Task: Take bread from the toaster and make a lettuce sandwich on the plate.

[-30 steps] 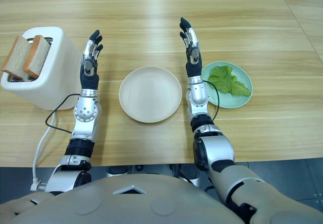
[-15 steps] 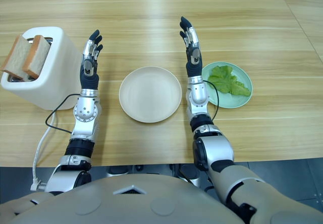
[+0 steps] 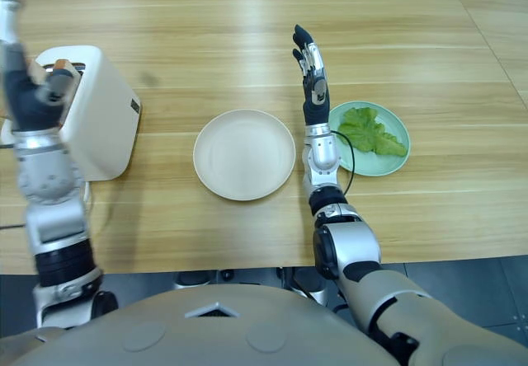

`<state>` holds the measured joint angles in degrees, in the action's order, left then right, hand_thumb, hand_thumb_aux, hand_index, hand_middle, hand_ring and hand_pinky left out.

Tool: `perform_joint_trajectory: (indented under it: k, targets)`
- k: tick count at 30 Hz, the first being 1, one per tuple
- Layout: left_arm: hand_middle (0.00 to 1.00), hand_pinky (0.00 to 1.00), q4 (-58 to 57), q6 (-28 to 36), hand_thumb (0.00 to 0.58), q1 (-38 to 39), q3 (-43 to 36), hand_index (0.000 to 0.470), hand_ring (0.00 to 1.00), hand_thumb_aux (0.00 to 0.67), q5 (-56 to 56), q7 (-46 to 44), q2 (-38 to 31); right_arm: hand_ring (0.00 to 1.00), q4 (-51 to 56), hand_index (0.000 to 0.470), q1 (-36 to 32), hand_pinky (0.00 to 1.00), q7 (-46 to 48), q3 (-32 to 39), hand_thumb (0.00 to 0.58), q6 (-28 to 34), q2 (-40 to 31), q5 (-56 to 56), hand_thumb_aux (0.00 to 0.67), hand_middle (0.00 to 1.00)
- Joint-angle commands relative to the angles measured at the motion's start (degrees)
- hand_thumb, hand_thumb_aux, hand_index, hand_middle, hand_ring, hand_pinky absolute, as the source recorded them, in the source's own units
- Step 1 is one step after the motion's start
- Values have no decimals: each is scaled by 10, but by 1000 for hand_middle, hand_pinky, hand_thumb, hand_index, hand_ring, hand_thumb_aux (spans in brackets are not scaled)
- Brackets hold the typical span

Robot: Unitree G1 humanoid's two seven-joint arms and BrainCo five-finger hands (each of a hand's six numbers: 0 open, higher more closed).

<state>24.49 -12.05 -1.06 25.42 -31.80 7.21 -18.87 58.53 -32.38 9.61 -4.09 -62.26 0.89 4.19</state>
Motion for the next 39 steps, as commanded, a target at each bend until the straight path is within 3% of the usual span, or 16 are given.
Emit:
perform_joint_trajectory:
  k: [1, 7, 13, 39]
  targets:
    - [0, 0, 3, 95, 0, 34, 83, 0, 0, 0, -78, 6, -44, 0, 7, 0, -5, 0, 3, -6, 0, 8, 1, 3, 0, 0]
    - [0, 0, -135, 151, 0, 83, 111, 0, 0, 0, -115, 41, -110, 0, 6, 0, -4, 0, 4, -6, 0, 7, 2, 2, 0, 0]
    - [0, 0, -261, 195, 0, 99, 59, 0, 0, 0, -113, 32, -137, 0, 13, 0, -11, 0, 9, -4, 0, 10, 5, 2, 0, 0]
    - [0, 0, -277, 220, 0, 42, -79, 0, 0, 0, -86, 34, -168, 0, 11, 0, -5, 0, 6, -4, 0, 7, 2, -5, 0, 0]
